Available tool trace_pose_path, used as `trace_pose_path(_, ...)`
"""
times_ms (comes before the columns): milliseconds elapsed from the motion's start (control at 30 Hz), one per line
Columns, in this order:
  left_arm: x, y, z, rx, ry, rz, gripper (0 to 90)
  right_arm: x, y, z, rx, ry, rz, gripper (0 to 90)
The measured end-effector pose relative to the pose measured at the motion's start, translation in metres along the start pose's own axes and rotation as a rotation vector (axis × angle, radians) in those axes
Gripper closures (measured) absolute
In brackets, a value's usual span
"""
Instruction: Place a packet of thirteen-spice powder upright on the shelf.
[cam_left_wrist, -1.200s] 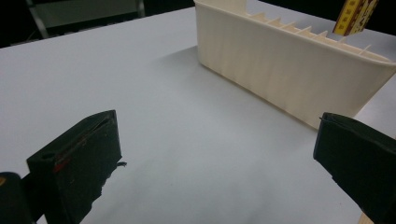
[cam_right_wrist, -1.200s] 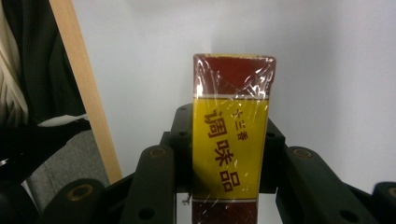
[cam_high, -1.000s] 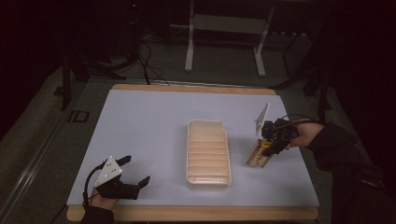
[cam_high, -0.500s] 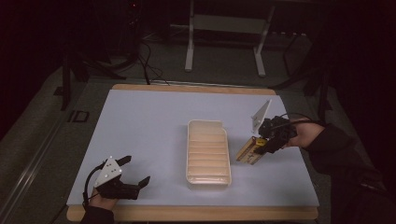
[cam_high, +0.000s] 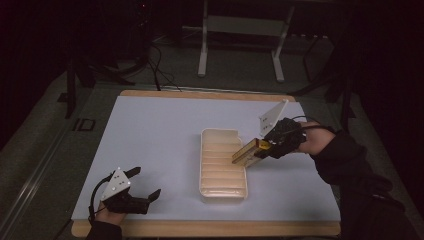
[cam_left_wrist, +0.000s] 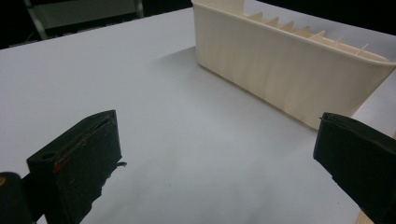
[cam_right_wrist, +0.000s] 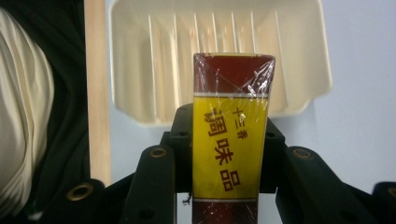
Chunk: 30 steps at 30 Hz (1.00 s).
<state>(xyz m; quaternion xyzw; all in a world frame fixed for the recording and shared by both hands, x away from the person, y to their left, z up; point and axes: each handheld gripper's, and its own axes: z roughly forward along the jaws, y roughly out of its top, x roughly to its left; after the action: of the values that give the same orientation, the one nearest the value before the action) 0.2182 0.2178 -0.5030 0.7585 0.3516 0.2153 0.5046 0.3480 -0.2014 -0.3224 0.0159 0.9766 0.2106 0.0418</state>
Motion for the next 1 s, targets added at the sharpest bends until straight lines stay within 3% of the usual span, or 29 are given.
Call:
trace_pose_path(300,0.000,0.000,0.000,0.003,-0.004,0.004,1.0,0.006,0.007,0.017,-0.097,-0.031,-0.111,67.9)
trace_pose_path(433,0.000,0.000,0.000,0.006,-0.006,0.006,1.0,0.005,0.005,0.030,-0.142,-0.007,-0.145,67.9)
trace_pose_path(667,0.000,0.000,0.000,0.007,-0.009,0.004,0.9,0.000,0.002,0.043,-0.168,0.002,-0.165,67.9)
trace_pose_path(1000,0.000,-0.001,0.002,0.018,-0.017,0.005,1.0,-0.007,-0.008,0.058,-0.161,0.004,-0.151,67.8)
